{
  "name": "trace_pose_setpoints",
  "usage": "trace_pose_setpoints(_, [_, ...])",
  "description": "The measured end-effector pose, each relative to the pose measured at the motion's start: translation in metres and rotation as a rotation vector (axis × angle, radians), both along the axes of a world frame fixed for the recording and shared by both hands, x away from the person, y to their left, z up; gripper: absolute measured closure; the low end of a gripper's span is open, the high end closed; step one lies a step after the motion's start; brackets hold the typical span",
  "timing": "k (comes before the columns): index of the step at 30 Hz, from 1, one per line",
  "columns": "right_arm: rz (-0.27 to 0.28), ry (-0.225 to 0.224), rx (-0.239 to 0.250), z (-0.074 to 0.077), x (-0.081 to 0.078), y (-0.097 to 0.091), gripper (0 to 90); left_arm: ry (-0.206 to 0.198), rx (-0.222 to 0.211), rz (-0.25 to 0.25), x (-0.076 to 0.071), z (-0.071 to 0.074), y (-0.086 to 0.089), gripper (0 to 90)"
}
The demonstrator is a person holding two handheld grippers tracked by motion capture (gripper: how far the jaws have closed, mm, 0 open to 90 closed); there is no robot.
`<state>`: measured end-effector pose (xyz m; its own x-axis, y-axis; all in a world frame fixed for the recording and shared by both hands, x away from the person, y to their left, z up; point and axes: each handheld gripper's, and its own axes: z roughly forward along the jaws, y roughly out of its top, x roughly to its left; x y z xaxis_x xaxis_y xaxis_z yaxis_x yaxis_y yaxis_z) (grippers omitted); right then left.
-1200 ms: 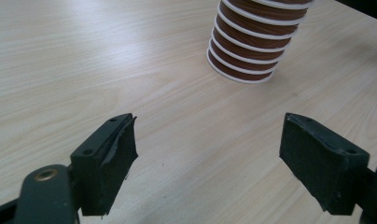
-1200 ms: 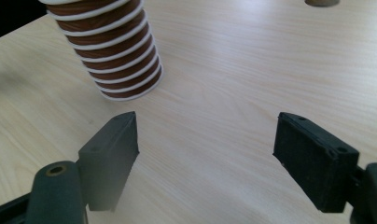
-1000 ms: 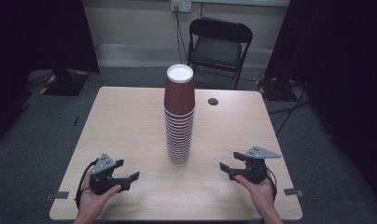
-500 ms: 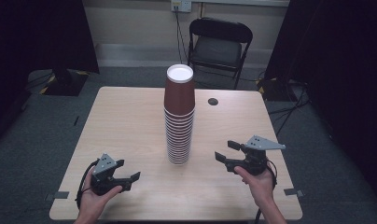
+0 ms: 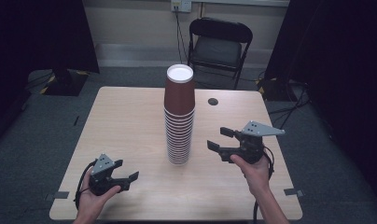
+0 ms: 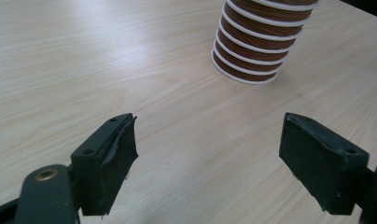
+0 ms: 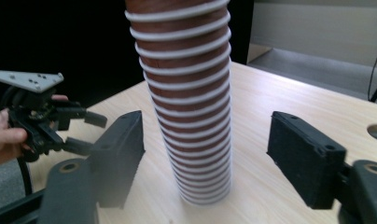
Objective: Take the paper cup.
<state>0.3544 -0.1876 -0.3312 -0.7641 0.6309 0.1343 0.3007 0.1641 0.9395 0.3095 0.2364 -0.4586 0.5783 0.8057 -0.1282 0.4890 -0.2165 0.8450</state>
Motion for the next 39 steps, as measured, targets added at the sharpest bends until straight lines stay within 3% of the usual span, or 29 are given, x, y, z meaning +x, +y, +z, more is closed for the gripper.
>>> trace_pose_setpoints(6, [0.011,-0.036,0.038,0.016,0.004,0.008,20.7,0.0,-0.001,-0.001,0.0,0.0,0.0,18.6])
trace_pose_setpoints(12, [0.034,-0.08,0.042,0.031,0.008,0.021,19.3,0.0,0.0,0.001,0.0,0.0,0.001,18.0])
trace_pose_setpoints(24, [0.061,-0.117,0.099,0.063,0.019,0.034,13.2,0.005,-0.004,-0.001,0.0,0.0,0.0,18.0])
trace_pose_setpoints(26, [0.072,-0.103,0.11,0.068,0.02,0.038,13.3,0.005,-0.003,-0.001,0.0,-0.001,0.0,18.0])
trace_pose_setpoints(39, [0.085,-0.152,0.084,0.092,0.032,0.063,13.0,0.006,-0.003,-0.004,0.0,-0.001,0.0,18.0])
